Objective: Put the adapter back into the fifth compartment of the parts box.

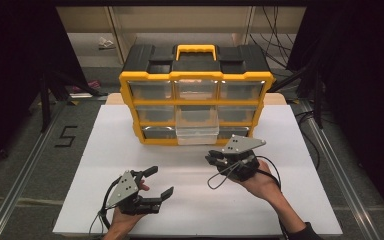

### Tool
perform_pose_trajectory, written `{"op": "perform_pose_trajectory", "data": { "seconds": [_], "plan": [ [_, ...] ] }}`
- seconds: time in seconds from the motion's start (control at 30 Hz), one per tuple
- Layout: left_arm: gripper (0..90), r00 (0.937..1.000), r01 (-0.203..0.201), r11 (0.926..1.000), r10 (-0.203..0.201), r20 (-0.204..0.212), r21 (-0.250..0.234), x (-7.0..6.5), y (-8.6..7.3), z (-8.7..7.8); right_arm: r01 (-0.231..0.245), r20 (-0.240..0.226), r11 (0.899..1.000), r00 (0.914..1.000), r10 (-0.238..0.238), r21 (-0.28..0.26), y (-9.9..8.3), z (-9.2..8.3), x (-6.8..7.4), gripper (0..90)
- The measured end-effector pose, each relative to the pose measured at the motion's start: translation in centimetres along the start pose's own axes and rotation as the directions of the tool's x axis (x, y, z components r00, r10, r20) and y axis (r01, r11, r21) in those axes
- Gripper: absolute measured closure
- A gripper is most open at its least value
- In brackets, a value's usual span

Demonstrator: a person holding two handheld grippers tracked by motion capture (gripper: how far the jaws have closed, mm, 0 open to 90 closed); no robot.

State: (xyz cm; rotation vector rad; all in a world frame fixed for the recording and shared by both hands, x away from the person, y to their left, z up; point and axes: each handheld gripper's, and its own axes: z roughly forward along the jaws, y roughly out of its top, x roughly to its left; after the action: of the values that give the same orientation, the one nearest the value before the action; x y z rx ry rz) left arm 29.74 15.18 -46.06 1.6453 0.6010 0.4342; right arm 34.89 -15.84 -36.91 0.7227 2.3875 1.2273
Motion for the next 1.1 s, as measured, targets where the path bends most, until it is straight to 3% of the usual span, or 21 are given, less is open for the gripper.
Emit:
{"op": "perform_pose_trajectory", "data": {
  "seconds": [0.63, 1.1],
  "plan": [
    [18.2, 1.0000, -0.002, 1.0000, 0.002, -0.001, 0.003, 0.0, 0.0, 0.0, 0.020, -0.003, 0.999, 0.9998, -0.020, -0.049, 2.0, -0.6, 0.2, 76.5],
    [18.3, 1.0000, -0.002, 1.0000, 0.002, -0.002, 0.003, 0.0, 0.0, 0.1, 0.011, -0.003, 0.996, 0.9999, -0.012, -0.087, 4.0, -0.8, -0.7, 76.5]
  ]
}}
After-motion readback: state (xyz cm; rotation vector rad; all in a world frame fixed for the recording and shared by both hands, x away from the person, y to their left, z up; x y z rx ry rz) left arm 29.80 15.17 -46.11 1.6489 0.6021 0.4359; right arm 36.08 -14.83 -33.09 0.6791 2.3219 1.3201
